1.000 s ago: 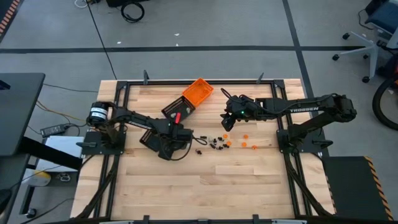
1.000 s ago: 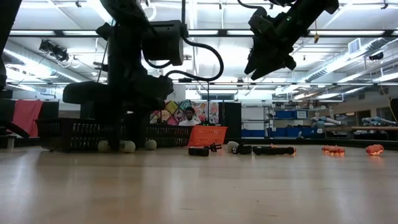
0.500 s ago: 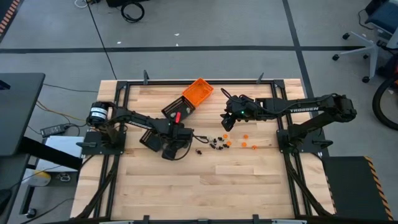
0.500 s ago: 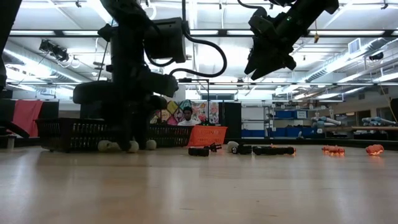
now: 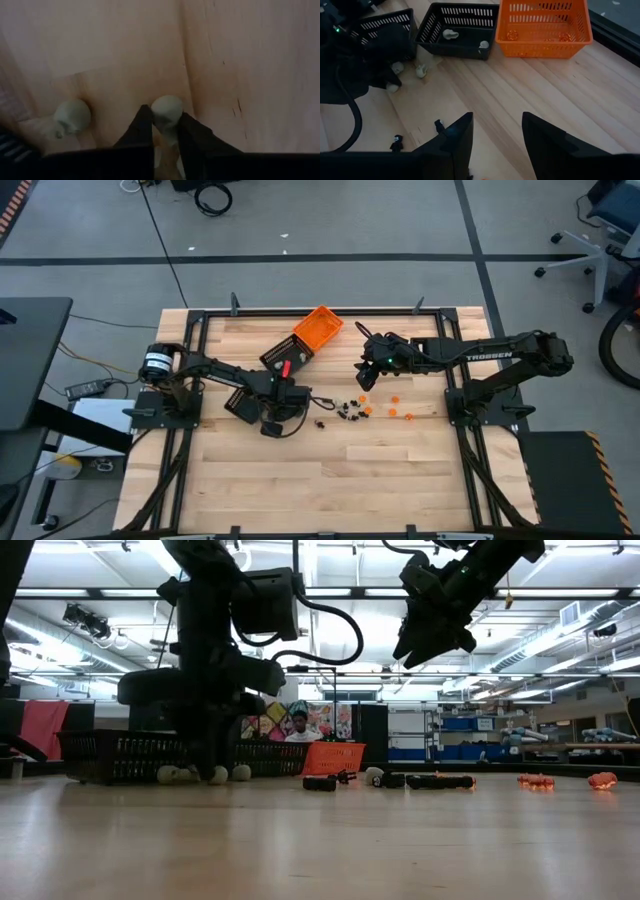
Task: Sort Halloween decoration
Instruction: Put the white skull toy into the top black bin
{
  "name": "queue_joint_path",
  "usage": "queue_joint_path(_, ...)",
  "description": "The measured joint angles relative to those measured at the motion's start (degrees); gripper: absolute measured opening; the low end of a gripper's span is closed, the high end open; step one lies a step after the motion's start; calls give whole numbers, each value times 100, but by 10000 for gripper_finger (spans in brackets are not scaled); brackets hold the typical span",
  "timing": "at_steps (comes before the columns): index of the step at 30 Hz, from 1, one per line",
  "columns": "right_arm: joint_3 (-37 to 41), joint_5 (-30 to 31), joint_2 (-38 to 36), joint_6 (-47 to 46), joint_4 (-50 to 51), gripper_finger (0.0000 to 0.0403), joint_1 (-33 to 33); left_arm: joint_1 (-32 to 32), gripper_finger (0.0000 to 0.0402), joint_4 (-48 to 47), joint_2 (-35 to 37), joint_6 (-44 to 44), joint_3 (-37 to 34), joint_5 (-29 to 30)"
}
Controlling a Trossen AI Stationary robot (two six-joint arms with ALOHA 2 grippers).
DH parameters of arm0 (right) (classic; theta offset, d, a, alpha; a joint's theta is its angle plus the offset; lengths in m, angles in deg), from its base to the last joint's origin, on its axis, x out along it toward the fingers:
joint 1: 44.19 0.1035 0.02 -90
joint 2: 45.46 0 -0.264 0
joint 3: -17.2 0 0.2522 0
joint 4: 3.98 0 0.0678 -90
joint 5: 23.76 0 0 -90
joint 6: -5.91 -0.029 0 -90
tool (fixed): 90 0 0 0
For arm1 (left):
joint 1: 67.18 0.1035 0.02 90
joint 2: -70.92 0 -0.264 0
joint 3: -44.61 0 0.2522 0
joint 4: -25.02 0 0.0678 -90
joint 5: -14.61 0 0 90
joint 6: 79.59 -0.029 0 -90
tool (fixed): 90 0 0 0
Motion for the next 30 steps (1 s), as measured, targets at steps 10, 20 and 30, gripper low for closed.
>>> queue_joint_path(10,0,-2,0,0,2,173,0,71,22,-133,-2,420,106,-9)
queue_joint_path(20,0,-54,0,2,16,173,0,412,13,-186,51,521,427,15)
queue_joint_path(30,0,-55,0,31,21,173,0,966,23,-311,286,533,588,-732)
